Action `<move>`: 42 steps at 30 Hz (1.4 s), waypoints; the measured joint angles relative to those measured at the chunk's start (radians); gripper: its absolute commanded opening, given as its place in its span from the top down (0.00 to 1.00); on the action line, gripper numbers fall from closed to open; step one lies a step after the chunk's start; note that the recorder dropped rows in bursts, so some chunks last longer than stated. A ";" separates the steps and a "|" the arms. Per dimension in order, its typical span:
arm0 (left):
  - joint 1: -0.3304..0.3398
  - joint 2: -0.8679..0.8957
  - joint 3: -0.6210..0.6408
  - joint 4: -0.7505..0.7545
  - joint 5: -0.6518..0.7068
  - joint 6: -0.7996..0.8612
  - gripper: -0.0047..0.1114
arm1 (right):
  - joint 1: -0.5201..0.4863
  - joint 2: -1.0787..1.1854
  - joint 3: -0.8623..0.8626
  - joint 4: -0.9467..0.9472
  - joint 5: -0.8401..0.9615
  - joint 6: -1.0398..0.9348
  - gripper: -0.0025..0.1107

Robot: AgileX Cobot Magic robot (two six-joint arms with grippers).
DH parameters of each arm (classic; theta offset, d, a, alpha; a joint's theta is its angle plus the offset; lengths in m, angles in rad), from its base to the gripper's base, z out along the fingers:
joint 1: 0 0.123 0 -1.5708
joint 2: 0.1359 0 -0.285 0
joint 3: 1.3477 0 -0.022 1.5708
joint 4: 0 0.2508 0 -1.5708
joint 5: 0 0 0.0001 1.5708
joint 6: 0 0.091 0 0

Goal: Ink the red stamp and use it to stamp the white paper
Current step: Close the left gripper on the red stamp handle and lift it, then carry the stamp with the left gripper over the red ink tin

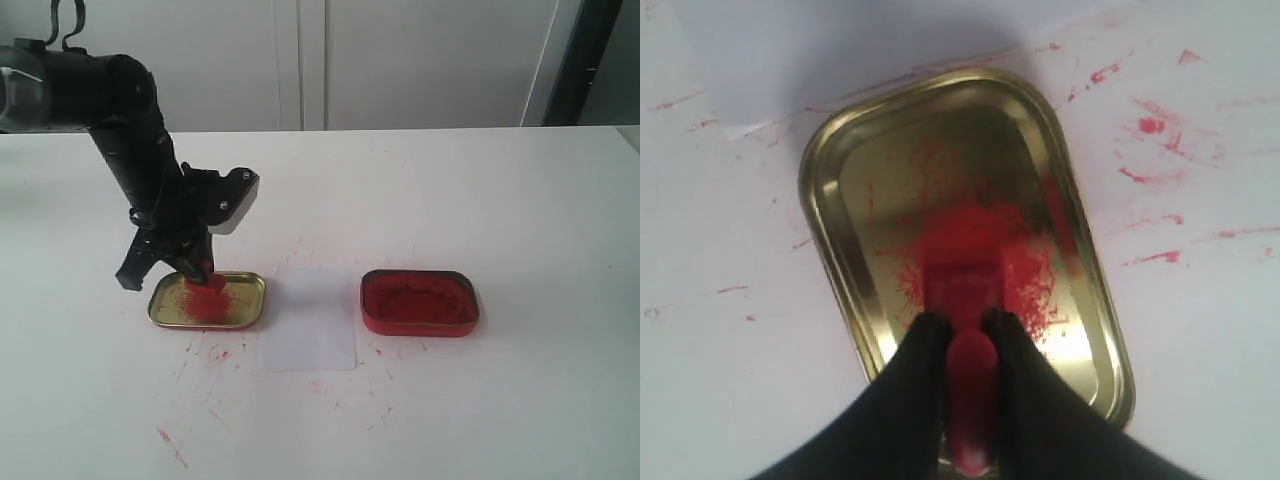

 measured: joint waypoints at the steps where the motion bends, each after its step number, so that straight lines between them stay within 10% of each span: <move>1: -0.017 0.000 -0.002 0.000 -0.002 -0.058 0.96 | 0.000 0.000 0.000 0.000 0.000 0.000 0.98; 18: -0.207 0.000 -0.264 0.081 0.066 -0.552 0.96 | 0.000 0.000 0.000 0.000 0.000 0.000 0.98; 42: -0.365 0.163 -0.588 0.058 0.204 -0.738 0.96 | 0.000 0.000 0.000 0.000 0.000 0.000 0.98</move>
